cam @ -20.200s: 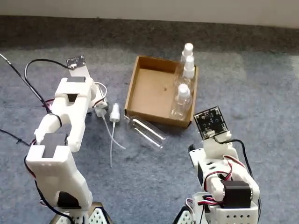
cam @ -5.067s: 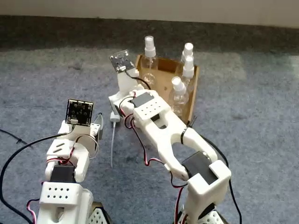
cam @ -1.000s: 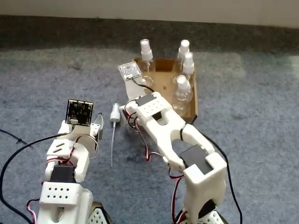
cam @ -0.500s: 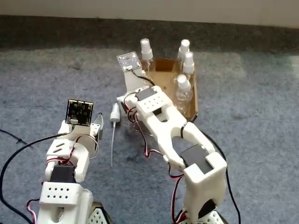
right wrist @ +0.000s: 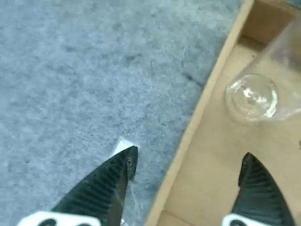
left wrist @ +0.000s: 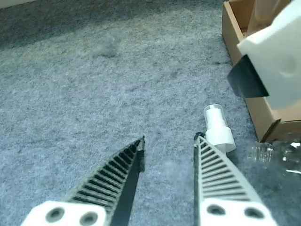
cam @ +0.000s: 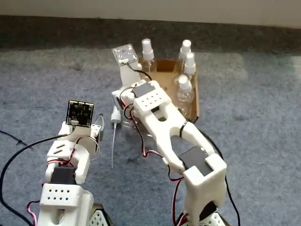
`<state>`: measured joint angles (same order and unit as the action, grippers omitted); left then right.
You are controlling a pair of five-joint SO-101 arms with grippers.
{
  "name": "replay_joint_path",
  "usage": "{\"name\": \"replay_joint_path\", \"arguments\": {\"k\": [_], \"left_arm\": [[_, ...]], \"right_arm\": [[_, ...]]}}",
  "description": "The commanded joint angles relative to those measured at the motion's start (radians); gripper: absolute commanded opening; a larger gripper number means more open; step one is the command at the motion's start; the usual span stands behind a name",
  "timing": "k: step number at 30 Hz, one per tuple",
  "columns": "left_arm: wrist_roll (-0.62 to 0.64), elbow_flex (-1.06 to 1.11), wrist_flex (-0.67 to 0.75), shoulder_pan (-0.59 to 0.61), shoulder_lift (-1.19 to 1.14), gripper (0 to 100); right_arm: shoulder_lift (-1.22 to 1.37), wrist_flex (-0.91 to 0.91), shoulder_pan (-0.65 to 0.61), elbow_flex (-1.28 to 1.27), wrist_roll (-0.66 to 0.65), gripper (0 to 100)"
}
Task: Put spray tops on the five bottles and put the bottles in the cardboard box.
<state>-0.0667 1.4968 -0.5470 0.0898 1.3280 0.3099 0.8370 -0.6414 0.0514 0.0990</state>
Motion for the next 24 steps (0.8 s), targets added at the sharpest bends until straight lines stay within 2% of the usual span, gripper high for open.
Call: {"name": "replay_joint_path", "arguments": {"k": [1,10,13,16,19,24], "left_arm": [[0.003,-0.002,0.021,0.008,0.010,16],[0.003,-0.002,0.021,0.008,0.010,16],[0.003,-0.002,0.021,0.008,0.010,16],[-0.002,-0.012,0.023,0.025,0.010,16],[0.002,-0.061,0.026,0.154,0.010,16],[0.005,-0.154,0.023,0.504,-0.001,16]], "right_arm": [[-0.019,0.116,-0.039,0.191,0.000,30.3],[-0.018,0.579,-0.128,0.602,0.000,28.9],[-0.018,0.674,-0.156,0.665,0.000,20.3],[-0.013,0.688,-0.159,0.642,0.002,14.3],[-0.016,0.688,-0.157,0.628,0.002,14.2],[-0.012,0.667,-0.162,0.622,0.005,14.2]]}}
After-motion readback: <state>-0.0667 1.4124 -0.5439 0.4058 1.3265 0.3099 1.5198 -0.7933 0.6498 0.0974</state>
